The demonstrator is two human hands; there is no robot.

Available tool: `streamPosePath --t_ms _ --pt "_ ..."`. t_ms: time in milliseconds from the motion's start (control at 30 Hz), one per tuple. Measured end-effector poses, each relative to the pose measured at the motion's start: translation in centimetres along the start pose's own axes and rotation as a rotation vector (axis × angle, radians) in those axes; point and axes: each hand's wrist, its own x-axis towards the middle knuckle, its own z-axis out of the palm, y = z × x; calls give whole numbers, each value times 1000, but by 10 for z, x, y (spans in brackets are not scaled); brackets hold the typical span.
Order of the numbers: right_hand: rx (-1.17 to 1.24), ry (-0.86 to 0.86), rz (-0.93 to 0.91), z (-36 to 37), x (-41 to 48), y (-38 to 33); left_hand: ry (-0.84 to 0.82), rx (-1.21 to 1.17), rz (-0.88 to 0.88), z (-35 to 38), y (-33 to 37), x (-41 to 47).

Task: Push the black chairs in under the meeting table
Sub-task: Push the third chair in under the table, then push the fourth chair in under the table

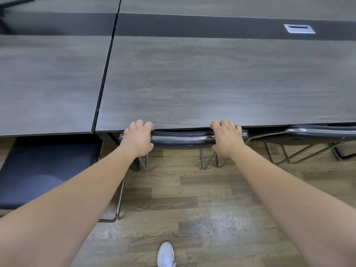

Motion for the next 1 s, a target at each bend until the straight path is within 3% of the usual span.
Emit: streamPosePath --t_ms 133,333,733,1000 --pt "364 17 57 -50 -25 -22 58 -393 -58 -40 -1 -19" --pt "714 188 136 -105 -92 -66 252 -603 -44 -95 -11 -98" --pt "792 295 -27 -165 -277 -201 404 -515 -159 -149 -142 -346" --pt "745 301 -179 -199 -322 -327 497 -452 -231 -189 -241 -427"
